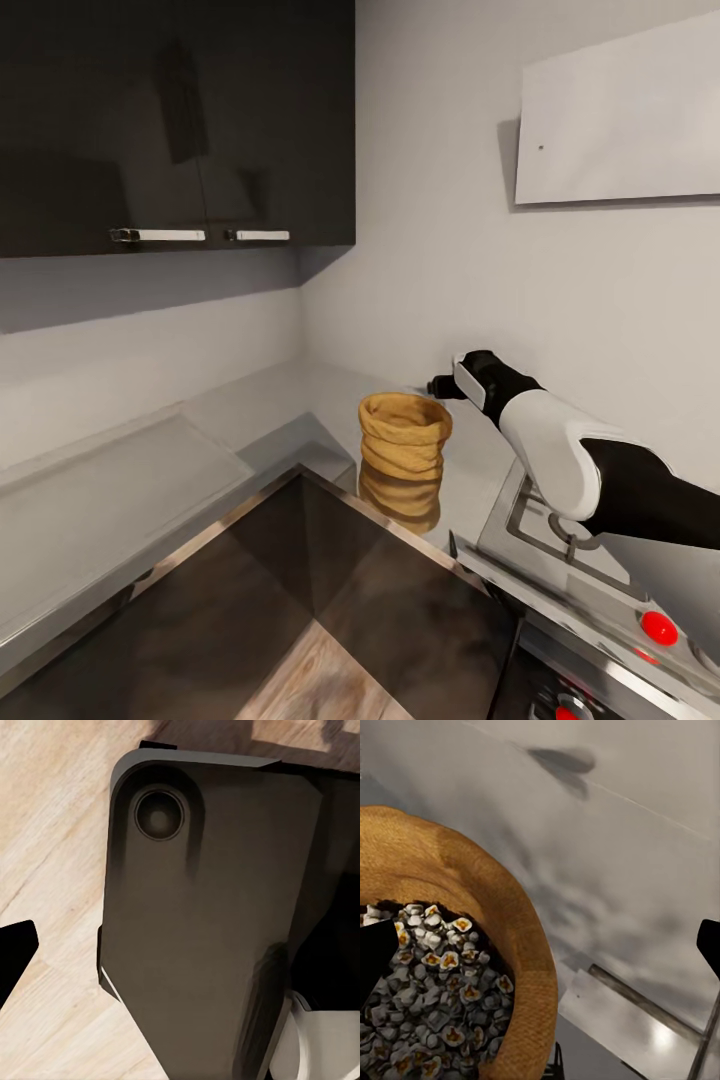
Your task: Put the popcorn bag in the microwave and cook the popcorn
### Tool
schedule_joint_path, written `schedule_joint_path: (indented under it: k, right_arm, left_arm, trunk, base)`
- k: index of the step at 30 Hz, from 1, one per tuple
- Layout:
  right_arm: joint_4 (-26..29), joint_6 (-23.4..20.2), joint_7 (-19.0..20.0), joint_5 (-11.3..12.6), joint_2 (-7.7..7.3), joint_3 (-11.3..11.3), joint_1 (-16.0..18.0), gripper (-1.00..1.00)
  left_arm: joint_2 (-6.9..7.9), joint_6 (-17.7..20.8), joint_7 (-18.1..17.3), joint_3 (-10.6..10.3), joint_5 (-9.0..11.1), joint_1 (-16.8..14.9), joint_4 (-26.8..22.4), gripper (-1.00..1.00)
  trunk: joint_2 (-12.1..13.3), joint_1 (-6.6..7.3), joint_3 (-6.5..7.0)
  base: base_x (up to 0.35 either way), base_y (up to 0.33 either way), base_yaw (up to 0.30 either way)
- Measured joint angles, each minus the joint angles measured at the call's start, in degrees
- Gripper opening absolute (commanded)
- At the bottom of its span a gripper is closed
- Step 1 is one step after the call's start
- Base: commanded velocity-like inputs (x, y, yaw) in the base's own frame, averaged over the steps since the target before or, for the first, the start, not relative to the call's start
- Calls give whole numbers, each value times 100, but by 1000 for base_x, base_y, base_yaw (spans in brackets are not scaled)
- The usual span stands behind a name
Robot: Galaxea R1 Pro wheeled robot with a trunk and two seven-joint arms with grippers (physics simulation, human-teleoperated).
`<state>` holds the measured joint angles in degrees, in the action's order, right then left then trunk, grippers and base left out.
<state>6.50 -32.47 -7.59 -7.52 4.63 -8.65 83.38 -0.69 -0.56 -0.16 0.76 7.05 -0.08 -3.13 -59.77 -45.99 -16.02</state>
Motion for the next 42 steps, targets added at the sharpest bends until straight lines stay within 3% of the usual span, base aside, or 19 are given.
schedule_joint_path:
  k: [7, 14, 42]
  right_arm:
    - [0, -28, -1, 5, -1, 0, 0, 100]
    - [-375, -66, 13, 5, -8, 0, 0, 100]
    - [-610, -40, 26, 10, -17, 1, -1, 100]
  left_arm:
    - [0, 0, 0, 0, 0, 0, 0, 100]
    - [0, 1, 0, 1, 0, 0, 0, 100]
    - [1, 0, 0, 0, 0, 0, 0, 100]
  trunk:
    - [0, 0, 0]
    - [0, 0, 0]
    - [-1, 2, 0]
  base:
    - [0, 0, 0]
    - [0, 0, 0]
    - [39, 0, 0]
